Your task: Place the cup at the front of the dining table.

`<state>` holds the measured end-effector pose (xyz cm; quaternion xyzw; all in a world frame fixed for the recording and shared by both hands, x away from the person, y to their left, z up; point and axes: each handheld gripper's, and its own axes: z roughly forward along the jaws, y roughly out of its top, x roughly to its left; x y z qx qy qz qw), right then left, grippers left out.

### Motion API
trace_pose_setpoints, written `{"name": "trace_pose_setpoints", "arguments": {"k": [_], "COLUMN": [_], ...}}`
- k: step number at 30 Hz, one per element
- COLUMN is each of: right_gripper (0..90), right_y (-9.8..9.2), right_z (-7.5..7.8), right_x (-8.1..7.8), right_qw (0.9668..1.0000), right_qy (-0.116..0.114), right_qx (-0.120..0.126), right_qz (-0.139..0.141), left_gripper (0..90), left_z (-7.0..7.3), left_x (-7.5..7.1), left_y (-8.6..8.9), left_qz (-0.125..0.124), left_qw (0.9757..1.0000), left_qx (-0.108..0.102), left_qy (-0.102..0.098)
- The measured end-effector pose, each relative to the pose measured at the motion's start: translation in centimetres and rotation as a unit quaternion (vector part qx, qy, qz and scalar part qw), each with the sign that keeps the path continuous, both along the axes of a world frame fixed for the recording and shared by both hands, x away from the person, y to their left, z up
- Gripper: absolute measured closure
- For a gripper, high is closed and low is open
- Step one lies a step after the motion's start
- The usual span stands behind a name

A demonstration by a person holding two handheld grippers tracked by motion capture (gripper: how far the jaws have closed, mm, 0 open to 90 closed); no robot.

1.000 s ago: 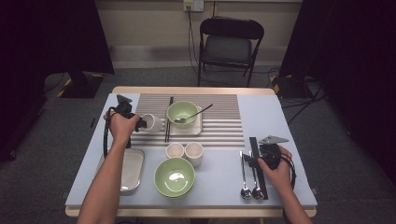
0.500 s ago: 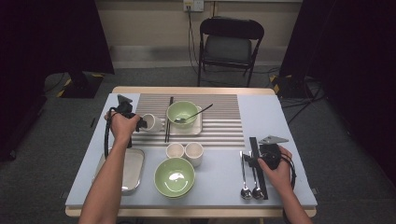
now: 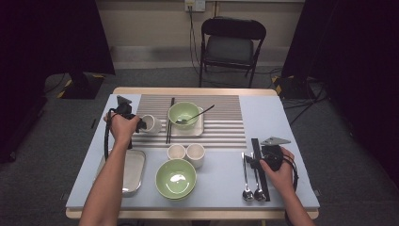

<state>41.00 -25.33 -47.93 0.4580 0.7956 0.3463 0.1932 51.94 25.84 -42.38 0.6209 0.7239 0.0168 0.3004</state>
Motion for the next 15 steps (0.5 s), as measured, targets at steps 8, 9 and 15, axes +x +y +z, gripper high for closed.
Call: {"name": "trace_pose_setpoints", "arguments": {"k": [8, 9, 15], "right_gripper": [14.2, 14.2, 14.2], "right_y": [0.0, 0.0, 0.0], "right_z": [0.0, 0.0, 0.0], "right_x": [0.0, 0.0, -0.01], "right_qw": [1.0, 1.0, 1.0], "right_qy": [0.0, 0.0, 0.0], "right_qx": [0.0, 0.0, 0.0], "right_qz": [0.0, 0.0, 0.0], "left_gripper": [82.8, 82.8, 82.6], "left_z": [0.05, 0.06, 0.0], "left_x": [-0.09, -0.09, -0.01], "left_y": [0.2, 0.17, 0.05], "left_qz": [-0.001, -0.001, 0.001], "left_qw": [0.9999, 0.9999, 0.9999], "left_qx": [0.011, 0.012, 0.011], "left_qy": [0.002, 0.003, 0.001]}}
